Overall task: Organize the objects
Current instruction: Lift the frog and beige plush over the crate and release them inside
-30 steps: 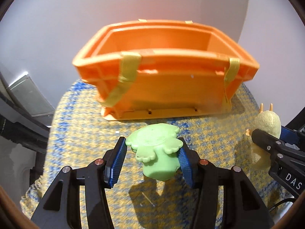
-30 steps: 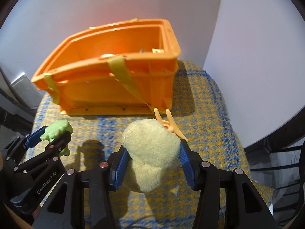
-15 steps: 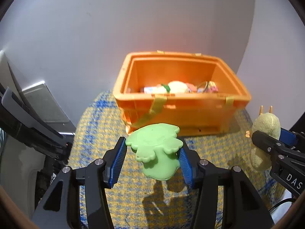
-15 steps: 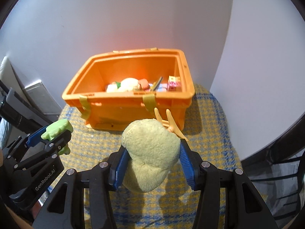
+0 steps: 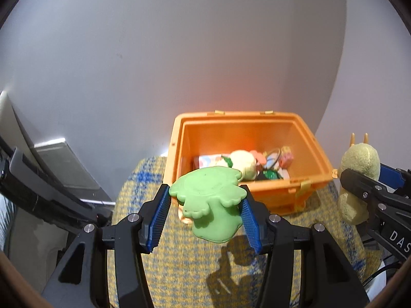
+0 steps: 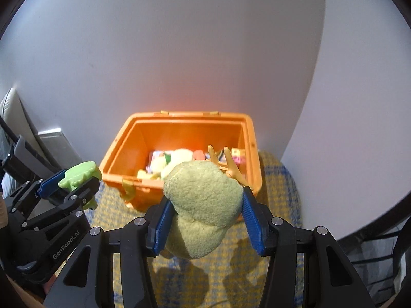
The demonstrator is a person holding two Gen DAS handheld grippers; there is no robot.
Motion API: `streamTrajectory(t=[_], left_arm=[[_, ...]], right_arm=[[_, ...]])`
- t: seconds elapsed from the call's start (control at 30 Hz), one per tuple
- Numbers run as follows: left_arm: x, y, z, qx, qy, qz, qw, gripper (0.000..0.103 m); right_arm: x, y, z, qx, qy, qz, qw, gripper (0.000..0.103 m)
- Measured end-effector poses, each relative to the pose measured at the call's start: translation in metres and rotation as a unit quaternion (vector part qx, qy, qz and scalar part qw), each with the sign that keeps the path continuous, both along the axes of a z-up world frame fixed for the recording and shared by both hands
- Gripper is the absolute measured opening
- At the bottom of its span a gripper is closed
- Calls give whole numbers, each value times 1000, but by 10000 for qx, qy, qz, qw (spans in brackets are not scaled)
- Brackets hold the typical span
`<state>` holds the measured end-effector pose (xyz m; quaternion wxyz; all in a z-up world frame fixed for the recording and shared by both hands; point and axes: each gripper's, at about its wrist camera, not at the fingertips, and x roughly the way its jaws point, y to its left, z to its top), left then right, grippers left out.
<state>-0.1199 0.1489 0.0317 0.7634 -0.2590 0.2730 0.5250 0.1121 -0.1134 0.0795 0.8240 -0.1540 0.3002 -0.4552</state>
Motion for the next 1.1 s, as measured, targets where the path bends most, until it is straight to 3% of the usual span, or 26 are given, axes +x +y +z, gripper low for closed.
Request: streamTrajectory(t=[0.47, 1.1], left_arm=[[20, 68, 6, 0, 4, -67, 10000, 52], [55, 133, -47, -467, 136, -243, 9985, 52]], right_arm=[[45, -37, 28, 21, 19, -11, 10000, 51], [81, -121, 11, 532, 313, -326, 9976, 51]])
